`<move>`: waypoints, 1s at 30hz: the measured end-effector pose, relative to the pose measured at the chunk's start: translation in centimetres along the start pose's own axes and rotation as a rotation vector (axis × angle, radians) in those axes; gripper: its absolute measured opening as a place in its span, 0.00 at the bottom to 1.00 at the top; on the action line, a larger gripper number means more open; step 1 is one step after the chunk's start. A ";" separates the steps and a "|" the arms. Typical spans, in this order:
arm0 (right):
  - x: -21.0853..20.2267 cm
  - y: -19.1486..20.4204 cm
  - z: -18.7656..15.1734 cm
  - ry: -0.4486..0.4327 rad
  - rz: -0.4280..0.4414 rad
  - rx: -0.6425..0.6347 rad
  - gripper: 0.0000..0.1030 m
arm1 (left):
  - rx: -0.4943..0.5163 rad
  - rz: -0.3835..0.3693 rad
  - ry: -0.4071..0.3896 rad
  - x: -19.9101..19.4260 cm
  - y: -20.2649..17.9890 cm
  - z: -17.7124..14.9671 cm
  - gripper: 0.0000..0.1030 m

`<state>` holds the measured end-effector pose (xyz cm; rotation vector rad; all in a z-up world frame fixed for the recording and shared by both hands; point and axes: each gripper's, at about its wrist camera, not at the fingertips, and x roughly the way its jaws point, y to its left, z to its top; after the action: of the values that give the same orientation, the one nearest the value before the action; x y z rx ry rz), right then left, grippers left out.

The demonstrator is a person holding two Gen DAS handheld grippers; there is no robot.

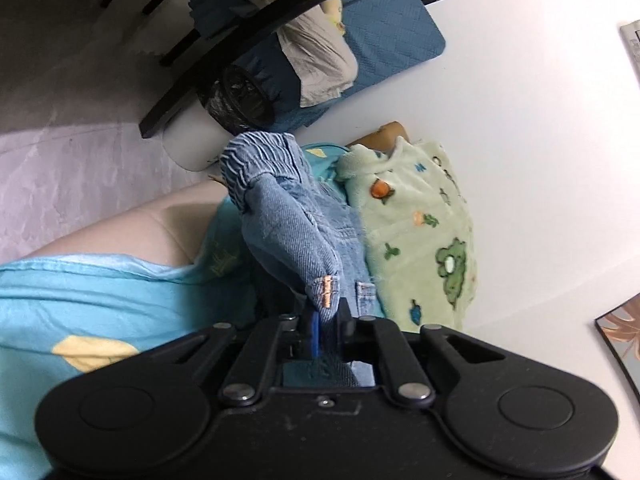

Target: Fold clothes

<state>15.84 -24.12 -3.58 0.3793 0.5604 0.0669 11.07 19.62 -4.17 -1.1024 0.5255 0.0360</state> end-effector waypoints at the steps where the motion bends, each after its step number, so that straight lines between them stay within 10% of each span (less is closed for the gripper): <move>1: 1.3 0.5 0.7 0.015 -0.002 0.013 0.75 | -0.022 0.000 0.007 0.1 0.4 0.1 0.06; 12: 9.9 -2.2 -0.1 0.163 -0.350 0.336 0.76 | -0.045 -0.040 0.007 -0.1 1.7 1.0 0.06; 16: 10.6 -4.4 -2.2 0.126 -0.293 0.511 0.60 | -0.038 -0.037 0.006 -0.2 2.1 0.8 0.06; 18: 10.2 -4.5 -2.6 0.082 -0.242 0.537 0.13 | -0.041 -0.031 0.004 -0.1 2.3 0.8 0.06; 30: -2.4 -5.8 -4.9 -0.091 -0.159 0.552 0.04 | 0.066 0.063 -0.052 -0.7 0.4 -0.3 0.07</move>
<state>10.94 -28.29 -8.37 0.8680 0.5120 -0.2624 10.28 19.71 -4.28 -1.0173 0.5113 0.1017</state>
